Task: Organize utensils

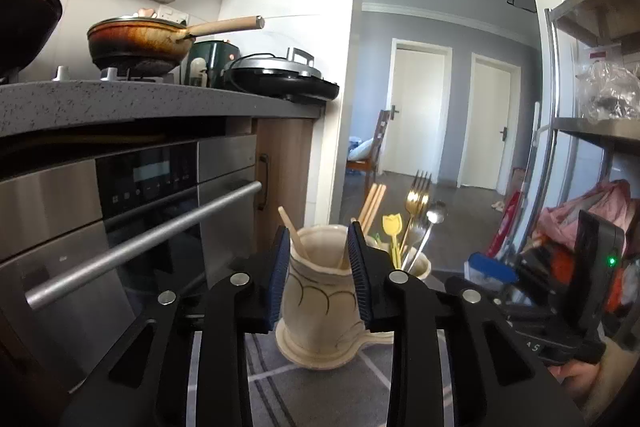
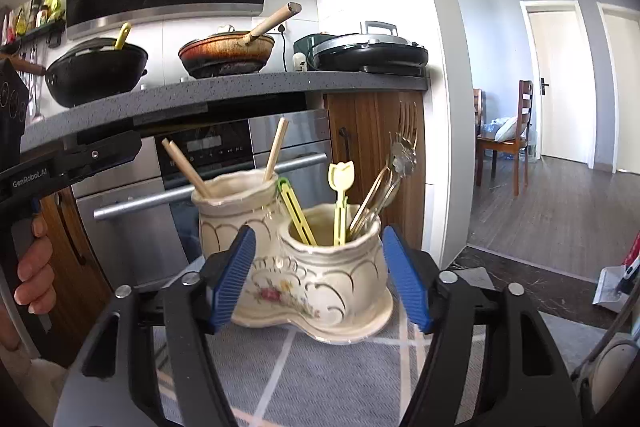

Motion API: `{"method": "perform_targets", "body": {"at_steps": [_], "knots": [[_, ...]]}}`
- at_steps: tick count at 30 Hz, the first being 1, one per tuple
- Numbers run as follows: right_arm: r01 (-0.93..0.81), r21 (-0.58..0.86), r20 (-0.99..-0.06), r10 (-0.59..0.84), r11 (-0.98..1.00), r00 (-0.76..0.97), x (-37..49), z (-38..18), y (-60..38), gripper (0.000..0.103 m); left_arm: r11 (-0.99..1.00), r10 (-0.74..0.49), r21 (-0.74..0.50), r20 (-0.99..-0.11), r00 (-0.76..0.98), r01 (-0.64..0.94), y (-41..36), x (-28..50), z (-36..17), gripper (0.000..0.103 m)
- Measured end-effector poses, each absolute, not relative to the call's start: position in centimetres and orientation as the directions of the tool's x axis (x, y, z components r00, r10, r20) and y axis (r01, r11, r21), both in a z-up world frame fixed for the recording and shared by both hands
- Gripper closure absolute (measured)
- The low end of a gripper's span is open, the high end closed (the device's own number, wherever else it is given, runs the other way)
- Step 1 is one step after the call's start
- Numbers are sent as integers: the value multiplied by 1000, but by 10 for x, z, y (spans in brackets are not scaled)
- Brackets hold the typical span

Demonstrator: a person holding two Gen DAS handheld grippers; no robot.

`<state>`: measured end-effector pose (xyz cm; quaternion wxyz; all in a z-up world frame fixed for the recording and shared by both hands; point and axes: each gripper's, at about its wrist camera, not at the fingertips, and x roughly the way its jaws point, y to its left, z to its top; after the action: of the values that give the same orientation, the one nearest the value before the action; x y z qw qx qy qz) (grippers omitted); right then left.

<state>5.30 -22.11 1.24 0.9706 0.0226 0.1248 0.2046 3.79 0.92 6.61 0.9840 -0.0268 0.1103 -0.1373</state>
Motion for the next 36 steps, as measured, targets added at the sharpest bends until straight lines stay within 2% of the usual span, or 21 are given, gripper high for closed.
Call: {"method": "perform_targets", "body": {"at_steps": [1,4,5,8,16,19,24,36], "knots": [[-388,89,-237,398,917,886,50,11,-222,33,962,-271,-79,-209,940,260,8,32,62,56],[-380,78,-243,387,922,889,40,7,-229,26,968,-249,-60,-201,947,242,4,19,53,41],[-376,75,-243,383,924,891,38,6,-230,25,971,-240,-51,-196,951,235,3,15,50,37],[-364,73,-236,371,928,898,30,4,-236,21,975,-218,-14,-197,956,220,-3,8,39,32],[-341,9,-217,335,940,917,21,-6,-234,11,982,-188,-19,-235,954,189,-1,6,12,29],[-355,11,-215,349,935,912,22,-6,-234,11,983,-182,-24,-238,954,182,3,7,8,29],[-356,-2,-229,346,935,910,24,-7,-231,11,986,-165,-28,-231,959,163,8,6,1,20],[-342,-7,-218,333,940,917,22,-7,-231,11,988,-154,-6,-224,962,156,6,3,-10,17]]}}
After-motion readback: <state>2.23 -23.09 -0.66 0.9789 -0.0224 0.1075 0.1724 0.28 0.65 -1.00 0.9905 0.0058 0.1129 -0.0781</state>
